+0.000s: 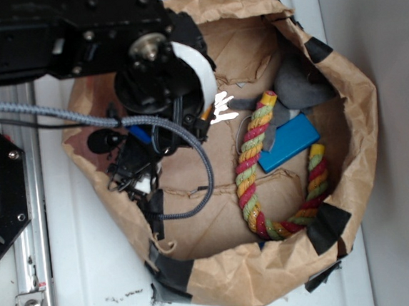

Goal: Grab the silver keys.

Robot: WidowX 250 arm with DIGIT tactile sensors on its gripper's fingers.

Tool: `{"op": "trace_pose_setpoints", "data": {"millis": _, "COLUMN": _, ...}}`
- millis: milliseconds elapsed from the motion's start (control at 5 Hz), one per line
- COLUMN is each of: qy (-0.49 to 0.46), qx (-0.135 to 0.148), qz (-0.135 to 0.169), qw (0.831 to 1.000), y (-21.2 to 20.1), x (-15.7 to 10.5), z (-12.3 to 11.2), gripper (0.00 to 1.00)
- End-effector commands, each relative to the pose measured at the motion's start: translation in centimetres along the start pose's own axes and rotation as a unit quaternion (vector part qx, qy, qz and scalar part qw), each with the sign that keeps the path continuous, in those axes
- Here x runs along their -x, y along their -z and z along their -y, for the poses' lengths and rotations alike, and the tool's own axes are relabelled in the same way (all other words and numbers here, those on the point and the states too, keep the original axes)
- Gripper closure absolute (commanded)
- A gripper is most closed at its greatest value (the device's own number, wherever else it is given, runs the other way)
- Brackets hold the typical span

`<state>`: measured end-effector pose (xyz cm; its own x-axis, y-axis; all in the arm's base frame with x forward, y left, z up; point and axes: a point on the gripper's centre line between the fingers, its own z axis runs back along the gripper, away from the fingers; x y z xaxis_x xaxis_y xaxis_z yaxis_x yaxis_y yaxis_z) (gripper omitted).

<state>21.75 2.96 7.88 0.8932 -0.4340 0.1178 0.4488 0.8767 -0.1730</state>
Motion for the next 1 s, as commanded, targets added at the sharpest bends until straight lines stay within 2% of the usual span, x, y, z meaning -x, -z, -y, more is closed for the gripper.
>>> {"op": "trace_pose_setpoints", "data": {"millis": 0, "qy": 0.011, "qx": -0.014, "qz": 0.015, "qw": 1.000, "y": -1.1, "x": -0.6, "z": 0.1, "gripper": 0.00}}
{"op": "trace_pose_setpoints", "data": {"millis": 400, "qy": 0.011, "qx": -0.014, "qz": 0.015, "qw": 1.000, "y": -1.1, "x": -0.6, "z": 0.1, "gripper": 0.00}}
{"op": "trace_pose_setpoints", "data": {"millis": 800, "qy": -0.023, "qx": -0.038, "qz": 0.007, "qw": 0.999, "y": -0.2, "x": -0.2, "z": -1.7, "gripper": 0.00}}
